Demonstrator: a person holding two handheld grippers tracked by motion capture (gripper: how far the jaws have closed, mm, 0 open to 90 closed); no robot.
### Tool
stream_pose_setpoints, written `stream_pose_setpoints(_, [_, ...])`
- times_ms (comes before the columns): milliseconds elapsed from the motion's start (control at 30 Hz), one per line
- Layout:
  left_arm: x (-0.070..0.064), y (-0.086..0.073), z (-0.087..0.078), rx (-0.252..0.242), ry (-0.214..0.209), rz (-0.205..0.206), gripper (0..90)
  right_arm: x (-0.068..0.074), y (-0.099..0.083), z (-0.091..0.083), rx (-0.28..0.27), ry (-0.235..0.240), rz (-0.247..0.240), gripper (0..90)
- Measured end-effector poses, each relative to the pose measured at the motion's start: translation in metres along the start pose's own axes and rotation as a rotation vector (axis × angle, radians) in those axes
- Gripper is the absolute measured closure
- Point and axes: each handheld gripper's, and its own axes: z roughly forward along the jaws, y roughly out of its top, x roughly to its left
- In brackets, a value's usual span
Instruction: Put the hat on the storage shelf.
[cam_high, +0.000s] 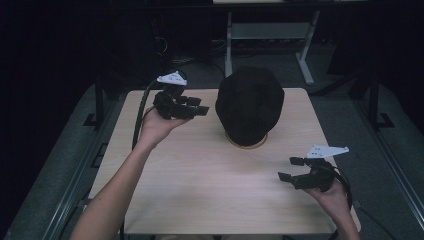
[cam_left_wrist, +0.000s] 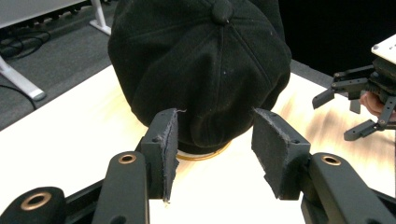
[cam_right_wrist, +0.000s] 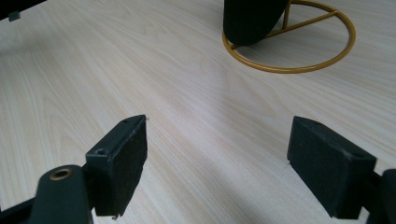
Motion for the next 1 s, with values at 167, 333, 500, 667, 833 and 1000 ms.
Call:
stream_pose_setpoints(167, [-0.001, -0.008, -0.003, 0.001, 0.006, 0.003, 50.1, 0.000, 0.000, -0.001, -0.006, -0.004, 0.001, 19.9])
stream_pose_setpoints(333, [-0.005, -0.022, -0.008, -0.009, 0.006, -0.007, 49.8, 0.002, 0.000, -0.001, -0.004, -0.010, -0.003, 19.9])
stream_pose_setpoints(500, [-0.005, -0.035, -0.012, -0.013, 0.006, -0.021, 49.1, 0.004, 0.000, 0.000, -0.001, -0.014, -0.008, 19.9])
stream_pose_setpoints(667, [-0.001, -0.044, -0.018, -0.009, 0.009, -0.028, 48.5, 0.004, 0.001, 0.001, 0.001, -0.017, -0.013, 19.9])
stream_pose_setpoints(833, [-0.001, -0.052, -0.023, -0.019, 0.016, -0.042, 48.1, 0.005, 0.001, 0.001, 0.007, -0.021, -0.013, 19.9])
stream_pose_setpoints(1000, [-0.001, -0.064, -0.026, -0.021, 0.027, -0.031, 46.1, 0.006, 0.001, 0.001, 0.010, -0.023, -0.017, 19.9])
